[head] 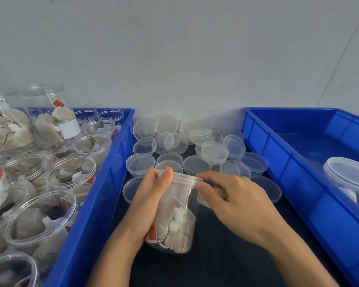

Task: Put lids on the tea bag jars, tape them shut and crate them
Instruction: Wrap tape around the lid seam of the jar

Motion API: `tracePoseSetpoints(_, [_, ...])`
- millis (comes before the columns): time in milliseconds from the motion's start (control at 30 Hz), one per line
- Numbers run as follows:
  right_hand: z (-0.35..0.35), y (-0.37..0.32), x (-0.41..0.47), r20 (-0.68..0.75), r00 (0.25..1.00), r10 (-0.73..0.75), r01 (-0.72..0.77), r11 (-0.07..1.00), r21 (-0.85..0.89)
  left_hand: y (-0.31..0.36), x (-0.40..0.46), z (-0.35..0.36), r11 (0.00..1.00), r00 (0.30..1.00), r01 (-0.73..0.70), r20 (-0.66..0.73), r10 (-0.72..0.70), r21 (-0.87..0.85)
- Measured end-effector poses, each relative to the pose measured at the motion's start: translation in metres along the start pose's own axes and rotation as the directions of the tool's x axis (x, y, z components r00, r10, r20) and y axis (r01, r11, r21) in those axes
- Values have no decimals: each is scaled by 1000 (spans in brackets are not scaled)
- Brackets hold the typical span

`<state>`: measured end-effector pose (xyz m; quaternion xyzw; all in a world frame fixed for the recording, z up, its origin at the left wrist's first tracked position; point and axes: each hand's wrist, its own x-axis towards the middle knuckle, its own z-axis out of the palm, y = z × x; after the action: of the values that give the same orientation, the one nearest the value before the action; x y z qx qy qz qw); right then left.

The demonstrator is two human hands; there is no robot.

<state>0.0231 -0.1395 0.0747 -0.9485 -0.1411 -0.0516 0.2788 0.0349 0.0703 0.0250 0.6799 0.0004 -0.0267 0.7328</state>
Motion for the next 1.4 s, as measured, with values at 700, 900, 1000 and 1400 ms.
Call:
tracePoseSetpoints(700, [17,-35,-16,-212,976,-43,40,999,-20,-1,-1,2,988,973,-148,-186,136,-49])
tracePoseSetpoints(900, [13,-31,-16,-298,948,-114,92,992,-87,-3,0,3,983,969,-172,-191,158,-60])
tracePoseSetpoints(1000, [14,-32,-16,-352,927,-132,94,988,-123,-2,-1,2,985,973,-168,-167,158,-48])
tracePoseSetpoints(1400, [6,-28,-14,-340,935,-100,72,993,-96,-2,-1,-2,982,978,-168,-139,155,-90])
